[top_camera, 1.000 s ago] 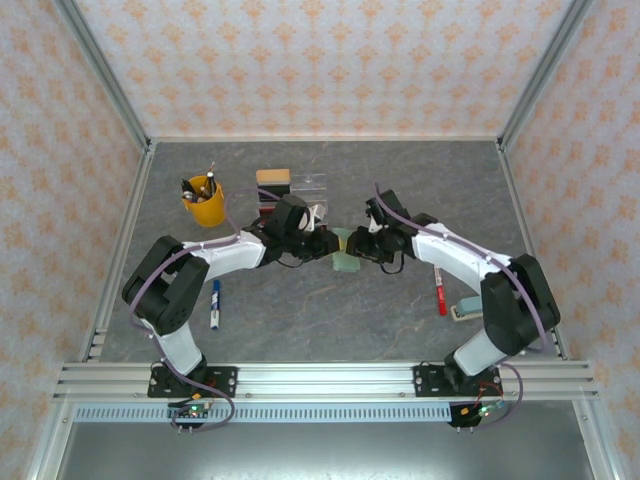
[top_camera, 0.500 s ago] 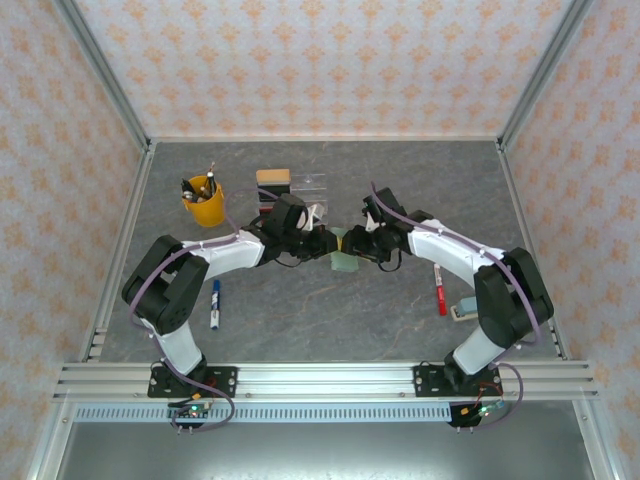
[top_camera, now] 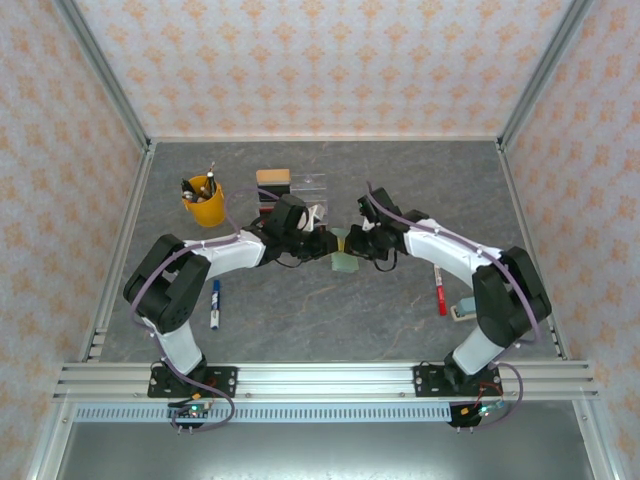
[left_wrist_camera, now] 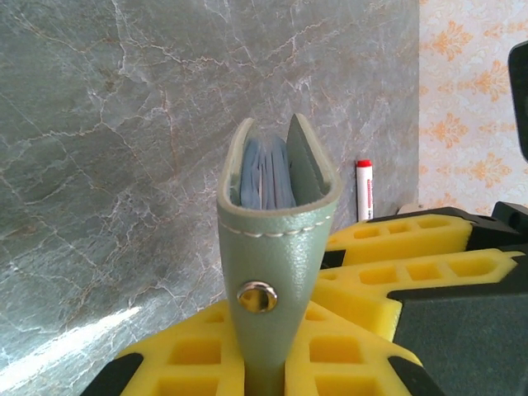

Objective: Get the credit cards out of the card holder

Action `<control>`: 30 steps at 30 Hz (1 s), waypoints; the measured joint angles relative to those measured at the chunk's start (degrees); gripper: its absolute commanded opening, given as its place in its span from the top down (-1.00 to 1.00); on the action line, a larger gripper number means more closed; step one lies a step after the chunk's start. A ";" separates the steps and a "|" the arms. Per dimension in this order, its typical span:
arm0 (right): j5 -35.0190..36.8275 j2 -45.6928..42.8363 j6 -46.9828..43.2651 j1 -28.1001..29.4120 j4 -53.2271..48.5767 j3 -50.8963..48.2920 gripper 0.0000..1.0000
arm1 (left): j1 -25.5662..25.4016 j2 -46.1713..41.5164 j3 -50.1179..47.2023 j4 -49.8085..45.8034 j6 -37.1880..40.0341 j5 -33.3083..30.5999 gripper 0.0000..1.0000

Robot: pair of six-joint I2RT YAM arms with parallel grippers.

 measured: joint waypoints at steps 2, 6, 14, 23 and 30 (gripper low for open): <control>0.17 0.39 0.24 0.22 -0.04 0.35 0.84 | 0.00 0.15 0.00 0.00 0.00 -0.24 1.00; 1.14 0.57 0.70 0.50 -0.26 0.68 1.00 | 0.00 0.17 0.00 -0.02 0.00 -0.83 1.00; 5.62 2.16 2.69 1.36 -3.89 3.58 1.00 | -0.09 0.17 0.00 -0.02 0.00 -2.03 1.00; 20.41 5.27 4.61 -0.98 -11.32 3.32 1.00 | -0.26 0.11 0.00 0.15 0.02 -0.17 1.00; 10.71 -1.05 2.40 -0.92 -4.52 -1.57 0.39 | -0.26 0.11 0.00 0.00 0.48 0.07 1.00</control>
